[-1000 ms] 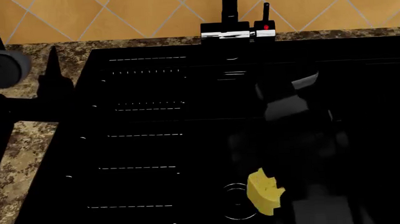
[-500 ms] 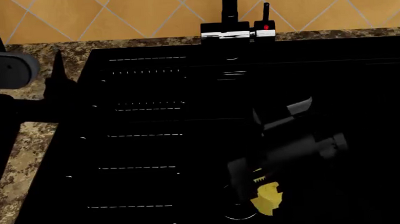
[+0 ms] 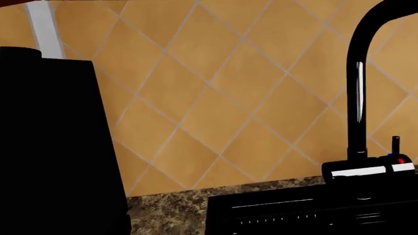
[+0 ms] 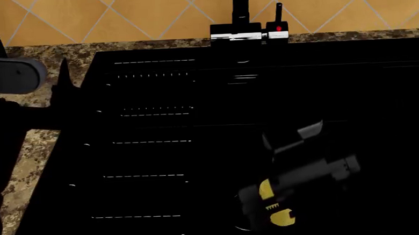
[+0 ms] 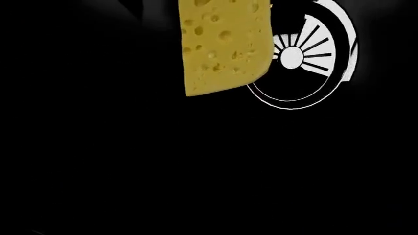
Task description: Pick the cheese from the sink and place it on the plate located on the counter
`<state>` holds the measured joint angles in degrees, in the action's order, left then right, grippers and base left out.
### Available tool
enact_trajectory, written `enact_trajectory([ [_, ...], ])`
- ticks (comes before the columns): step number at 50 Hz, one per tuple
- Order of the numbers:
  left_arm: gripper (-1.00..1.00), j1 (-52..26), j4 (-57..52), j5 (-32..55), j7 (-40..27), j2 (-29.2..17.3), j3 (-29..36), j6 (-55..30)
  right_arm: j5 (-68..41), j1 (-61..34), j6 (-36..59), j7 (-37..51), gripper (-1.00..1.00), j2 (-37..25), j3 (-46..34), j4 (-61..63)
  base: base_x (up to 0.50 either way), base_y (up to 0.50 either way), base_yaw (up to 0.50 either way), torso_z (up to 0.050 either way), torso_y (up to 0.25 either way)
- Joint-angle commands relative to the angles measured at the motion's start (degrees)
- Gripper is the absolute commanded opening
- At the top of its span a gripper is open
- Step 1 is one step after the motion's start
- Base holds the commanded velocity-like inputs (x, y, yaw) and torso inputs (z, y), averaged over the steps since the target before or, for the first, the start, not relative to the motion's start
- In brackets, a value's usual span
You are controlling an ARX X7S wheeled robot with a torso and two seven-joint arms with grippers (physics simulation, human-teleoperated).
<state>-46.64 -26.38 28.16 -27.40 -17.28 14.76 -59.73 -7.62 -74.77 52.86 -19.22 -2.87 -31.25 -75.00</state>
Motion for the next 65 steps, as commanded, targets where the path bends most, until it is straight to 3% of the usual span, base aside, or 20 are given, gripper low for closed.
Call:
enact_trajectory([
  [1, 1.0, 0.0, 3.1, -0.9, 1.0, 0.3, 0.9, 2.5, 7.5, 2.2, -0.9, -6.3, 1.0, 1.6, -2.5, 0.0, 0.0, 0.0, 0.0, 0.0, 0.0],
  [26, 1.0, 0.5, 7.2, -1.9, 2.2, -0.1, 2.3, 6.2, 7.4, 5.3, -0.7, -6.0, 1.0, 1.3, -1.9, 0.0, 0.0, 0.0, 0.0, 0.0, 0.0],
  [27, 1.0, 0.4, 7.4, -1.9, 2.2, -0.2, 2.3, 6.2, 7.4, 5.1, -0.6, -5.8, -1.0, 1.3, -1.7, 0.0, 0.0, 0.0, 0.0, 0.0, 0.0],
  [60, 1.0, 0.9, -5.7, 4.9, -2.3, -0.8, -4.0, -3.4, 7.0, -2.2, -4.7, -1.9, -1.0, 1.3, -1.8, 0.4, 0.0, 0.0, 0.0, 0.0, 0.0],
  [65, 1.0, 0.3, -8.5, 6.7, -3.5, -0.4, -5.6, -6.1, 6.2, 6.6, 13.9, -0.7, -1.0, -5.4, -0.4, 32.1, 0.0, 0.0, 0.0, 0.0, 0.0],
])
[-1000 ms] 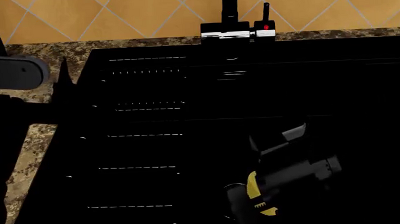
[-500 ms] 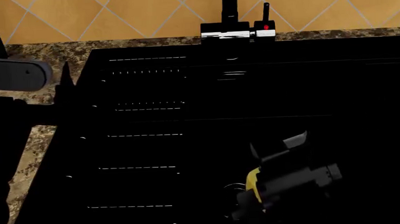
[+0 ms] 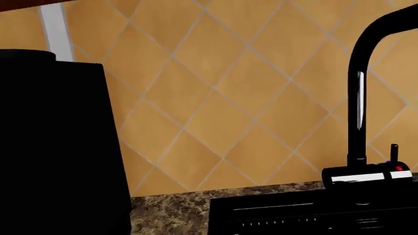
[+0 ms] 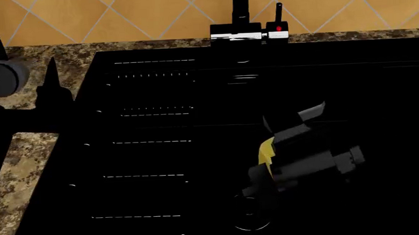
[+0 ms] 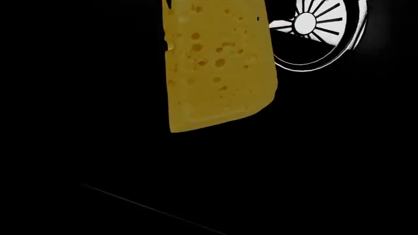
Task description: Pick the cheese from the sink and place it on the plate located on the counter
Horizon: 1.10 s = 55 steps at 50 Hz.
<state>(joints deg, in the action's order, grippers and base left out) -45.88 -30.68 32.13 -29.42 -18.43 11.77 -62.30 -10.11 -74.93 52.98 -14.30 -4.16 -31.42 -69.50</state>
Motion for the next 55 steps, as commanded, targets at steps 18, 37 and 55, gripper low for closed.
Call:
enact_trajectory([
  [18, 1.0, -2.5, -10.7, 7.9, -4.6, 1.8, -7.1, -10.6, -8.2, 15.0, 37.0, 11.8, -1.0, -14.0, 6.3, 67.6, 0.0, 0.0, 0.0, 0.0, 0.0],
  [37, 1.0, -2.6, -10.4, 8.6, -4.9, 1.4, -7.0, -9.9, -54.8, 11.9, 35.8, 51.3, -1.0, -24.9, 10.8, 76.0, 0.0, 0.0, 0.0, 0.0, 0.0],
  [55, 1.0, -2.6, -11.4, 10.1, -5.5, 1.2, -7.8, -10.3, -58.5, 10.6, 33.5, 54.8, -1.0, -26.6, 9.8, 79.2, 0.0, 0.0, 0.0, 0.0, 0.0],
])
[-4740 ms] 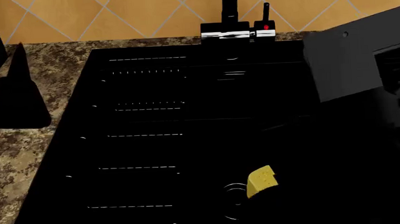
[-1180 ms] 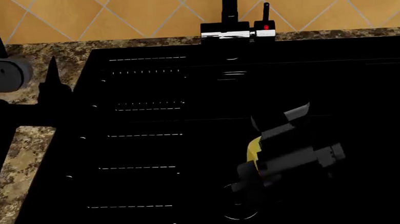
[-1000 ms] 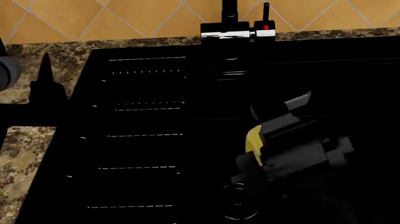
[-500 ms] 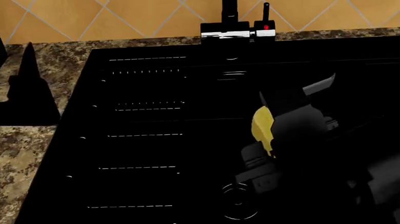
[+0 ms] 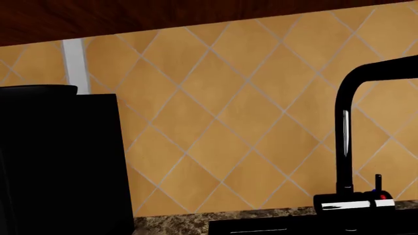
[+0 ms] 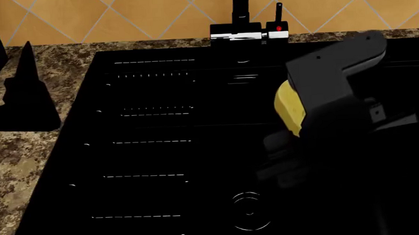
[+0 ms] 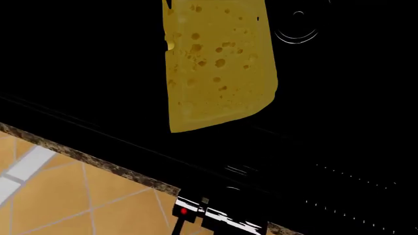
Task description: Pick the cheese from the sink and place it on the plate located on the counter
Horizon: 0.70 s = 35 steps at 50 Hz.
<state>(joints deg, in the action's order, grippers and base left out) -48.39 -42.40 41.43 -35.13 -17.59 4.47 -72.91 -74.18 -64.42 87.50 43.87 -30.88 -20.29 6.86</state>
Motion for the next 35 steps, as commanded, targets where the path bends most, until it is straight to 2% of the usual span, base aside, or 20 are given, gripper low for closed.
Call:
enact_trajectory([
  [1, 1.0, -0.1, 0.4, 0.7, 0.2, 0.3, -0.4, 0.4, 5.6, 0.0, -1.2, -3.4, -1.0, 0.1, -1.5, 2.8, 0.0, 0.0, 0.0, 0.0, 0.0],
  [12, 1.0, -0.4, 0.1, 1.8, 0.1, 0.2, -0.7, 0.0, 4.3, -0.5, -1.8, -3.0, -1.0, 0.0, -2.1, 2.3, 0.0, -0.04, 0.0, 0.0, 0.0],
  [35, 1.0, -1.7, -1.0, 3.1, -1.5, 0.6, 0.5, -1.1, 1.3, -0.4, -3.0, -1.3, -1.0, -1.9, -2.4, 3.1, -0.1, -0.5, 0.0, 0.0, 0.0],
])
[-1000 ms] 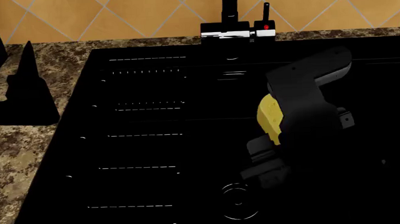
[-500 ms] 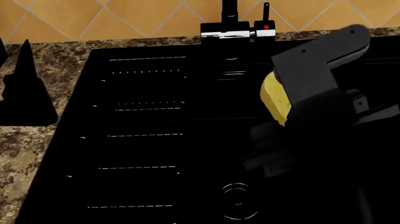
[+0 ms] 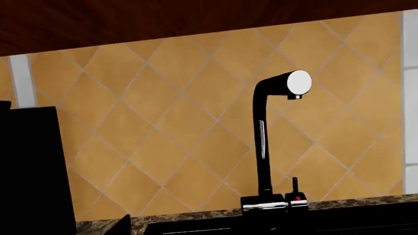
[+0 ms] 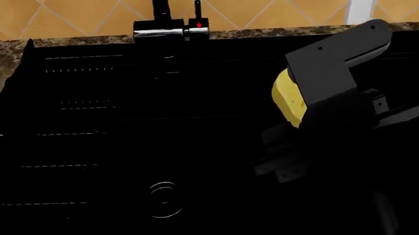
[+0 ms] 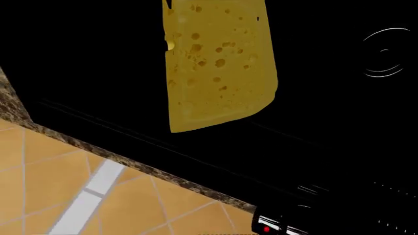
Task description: Pick the cheese from the sink and place it on the plate located on the counter
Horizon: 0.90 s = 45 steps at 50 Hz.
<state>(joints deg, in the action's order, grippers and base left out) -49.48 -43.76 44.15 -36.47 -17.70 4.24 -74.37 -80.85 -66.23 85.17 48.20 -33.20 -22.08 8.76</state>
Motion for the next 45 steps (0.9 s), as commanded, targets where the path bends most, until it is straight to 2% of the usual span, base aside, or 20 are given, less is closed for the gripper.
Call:
enact_trajectory([
  [1, 1.0, -0.6, 0.5, 0.3, -0.2, 0.7, 0.8, 0.5, 7.9, 1.5, -0.7, -5.6, -1.0, 0.4, -0.6, 1.1, -0.1, -0.5, 0.0, 0.0, 0.0],
  [45, 1.0, -1.7, 0.4, 3.0, -1.9, 0.3, 0.3, 0.0, 3.5, -2.3, -1.2, -3.0, -1.0, -0.3, -3.3, -0.2, -0.08, -0.5, 0.0, 0.0, 0.0],
])
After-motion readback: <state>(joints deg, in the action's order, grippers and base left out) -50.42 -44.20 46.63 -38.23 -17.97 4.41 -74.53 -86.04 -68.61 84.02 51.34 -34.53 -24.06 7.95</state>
